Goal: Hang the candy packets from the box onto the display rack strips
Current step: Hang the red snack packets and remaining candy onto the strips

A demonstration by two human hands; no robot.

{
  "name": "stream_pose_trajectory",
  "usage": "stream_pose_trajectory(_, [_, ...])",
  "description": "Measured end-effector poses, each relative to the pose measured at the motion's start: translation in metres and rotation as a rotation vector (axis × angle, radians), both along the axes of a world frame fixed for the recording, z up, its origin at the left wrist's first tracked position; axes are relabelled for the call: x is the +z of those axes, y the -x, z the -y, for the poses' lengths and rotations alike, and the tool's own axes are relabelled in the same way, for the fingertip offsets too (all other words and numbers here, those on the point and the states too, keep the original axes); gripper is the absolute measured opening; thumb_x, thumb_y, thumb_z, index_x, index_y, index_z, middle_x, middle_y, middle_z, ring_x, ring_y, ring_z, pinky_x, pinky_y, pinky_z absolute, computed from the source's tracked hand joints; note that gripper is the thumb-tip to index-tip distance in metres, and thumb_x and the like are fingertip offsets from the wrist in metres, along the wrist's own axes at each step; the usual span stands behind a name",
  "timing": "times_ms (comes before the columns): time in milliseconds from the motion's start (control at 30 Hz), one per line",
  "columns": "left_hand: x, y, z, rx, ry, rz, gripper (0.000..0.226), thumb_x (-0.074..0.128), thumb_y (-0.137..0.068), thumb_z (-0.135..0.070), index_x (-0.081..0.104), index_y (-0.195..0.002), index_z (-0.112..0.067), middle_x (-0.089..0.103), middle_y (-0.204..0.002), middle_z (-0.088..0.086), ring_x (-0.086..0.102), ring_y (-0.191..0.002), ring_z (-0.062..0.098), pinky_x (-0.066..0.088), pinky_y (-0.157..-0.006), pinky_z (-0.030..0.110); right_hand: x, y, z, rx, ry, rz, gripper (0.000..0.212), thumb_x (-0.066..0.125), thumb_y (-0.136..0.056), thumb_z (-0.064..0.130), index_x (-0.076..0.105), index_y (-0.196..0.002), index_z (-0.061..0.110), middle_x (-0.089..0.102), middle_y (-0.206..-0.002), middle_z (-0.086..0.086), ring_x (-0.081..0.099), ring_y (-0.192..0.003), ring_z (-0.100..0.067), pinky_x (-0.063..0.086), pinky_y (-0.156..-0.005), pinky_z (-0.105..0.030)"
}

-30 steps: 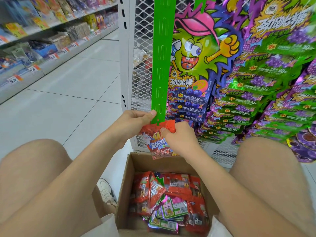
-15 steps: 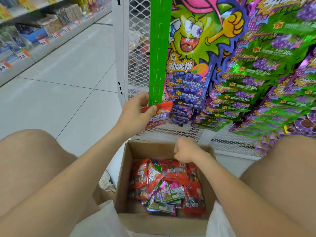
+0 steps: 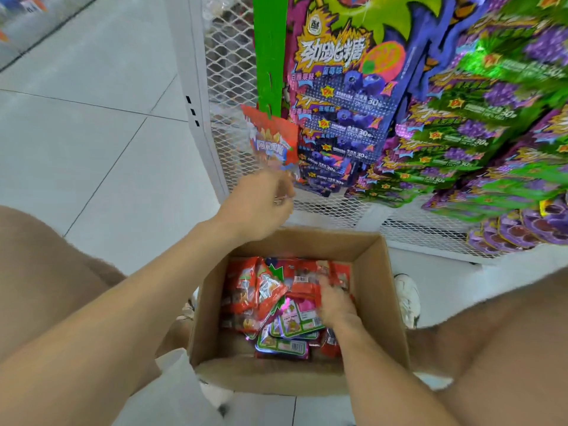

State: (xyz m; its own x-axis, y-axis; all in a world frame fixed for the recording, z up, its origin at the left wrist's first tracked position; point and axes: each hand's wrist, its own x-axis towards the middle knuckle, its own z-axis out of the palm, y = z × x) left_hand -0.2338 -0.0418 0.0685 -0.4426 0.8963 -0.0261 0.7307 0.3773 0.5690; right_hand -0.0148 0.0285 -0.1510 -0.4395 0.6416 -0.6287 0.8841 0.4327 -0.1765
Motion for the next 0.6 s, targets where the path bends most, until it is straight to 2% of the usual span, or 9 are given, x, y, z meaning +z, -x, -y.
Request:
stream_pose_trajectory(67, [-0.003,-0.001,0.001,-0.124,0.193,0.061,0.016,0.06,-0.1,-0.027,0.072,-0.109,-0.021,0.072,-0.103,-0.003,0.068,-0.096,0.019,0.055,-0.085,0.034,0.003,0.0,-0.001,0.13,-0.094,0.009,0.061,0.053,-0.1,0.009,0.039,-0.152,0.036,0.069,-0.121,-0.009,0.067,-0.113,-0.031,0.054,-0.101,-0.044])
stream_pose_trajectory(133, [-0.008,-0.004,0.0,-0.209,0.314,0.062,0.018,0.059,-0.104,-0.025,0.073,-0.114,-0.02,0.075,-0.107,-0.002,0.07,-0.1,0.019,0.055,-0.085,0.032,0.0,0.002,-0.002,0.216,-0.18,0.019,0.05,0.046,-0.1,0.002,0.057,-0.143,0.023,0.073,-0.119,-0.009,0.07,-0.111,-0.028,0.055,-0.098,-0.04])
stream_pose_trajectory(233, [-0.014,-0.006,0.0,-0.274,0.424,0.057,0.024,0.054,-0.107,-0.022,0.072,-0.121,-0.017,0.072,-0.114,-0.001,0.066,-0.106,0.02,0.052,-0.092,0.031,0.001,0.01,-0.001,0.201,-0.285,-0.057,0.035,0.055,-0.098,0.002,0.074,-0.123,0.018,0.073,-0.114,-0.007,0.072,-0.104,-0.026,0.057,-0.091,-0.038])
stream_pose_trajectory(333, [-0.018,-0.002,0.0,-0.285,0.493,0.06,0.026,0.051,-0.108,-0.016,0.07,-0.126,-0.017,0.068,-0.118,-0.001,0.06,-0.104,0.016,0.045,-0.089,0.027,0.011,0.024,-0.008,0.166,-0.352,-0.278,0.023,0.06,-0.098,0.023,0.077,-0.113,0.026,0.069,-0.108,-0.003,0.067,-0.103,-0.026,0.053,-0.091,-0.039])
stream_pose_trajectory(400, [-0.019,0.005,0.0,-0.25,0.498,0.032,0.031,0.05,-0.107,-0.01,0.067,-0.131,-0.018,0.067,-0.127,0.002,0.06,-0.108,0.018,0.044,-0.089,0.028,0.028,0.033,-0.014,0.078,-0.289,-0.454,0.022,0.063,-0.098,0.032,0.079,-0.112,0.026,0.059,-0.102,-0.003,0.06,-0.101,-0.026,0.05,-0.092,-0.037])
stream_pose_trajectory(467, [-0.013,0.011,0.0,-0.207,0.486,0.02,0.042,0.052,-0.102,-0.002,0.06,-0.139,-0.019,0.063,-0.139,0.008,0.06,-0.12,0.023,0.049,-0.095,0.033,0.052,0.043,-0.023,0.026,-0.215,-0.623,0.019,0.068,-0.097,0.033,0.082,-0.107,0.025,0.054,-0.097,0.001,0.055,-0.097,-0.02,0.048,-0.09,-0.032])
stream_pose_trajectory(533, [0.0,0.013,0.004,-0.201,0.451,0.035,0.055,0.059,-0.098,0.0,0.051,-0.15,-0.018,0.055,-0.152,0.008,0.054,-0.138,0.024,0.047,-0.109,0.035,0.085,0.051,-0.031,0.024,-0.114,-0.755,0.016,0.07,-0.098,0.03,0.082,-0.097,0.02,0.059,-0.085,0.006,0.054,-0.083,-0.009,0.047,-0.078,-0.03])
stream_pose_trajectory(600, [0.013,0.015,0.011,-0.201,0.387,0.049,0.06,0.074,-0.096,-0.016,0.049,-0.151,-0.019,0.054,-0.153,0.003,0.053,-0.139,0.021,0.044,-0.112,0.032,0.126,0.058,-0.035,0.016,0.05,-0.826,0.023,0.067,-0.099,0.03,0.077,-0.085,0.015,0.058,-0.065,0.006,0.051,-0.059,-0.006,0.043,-0.061,-0.032])
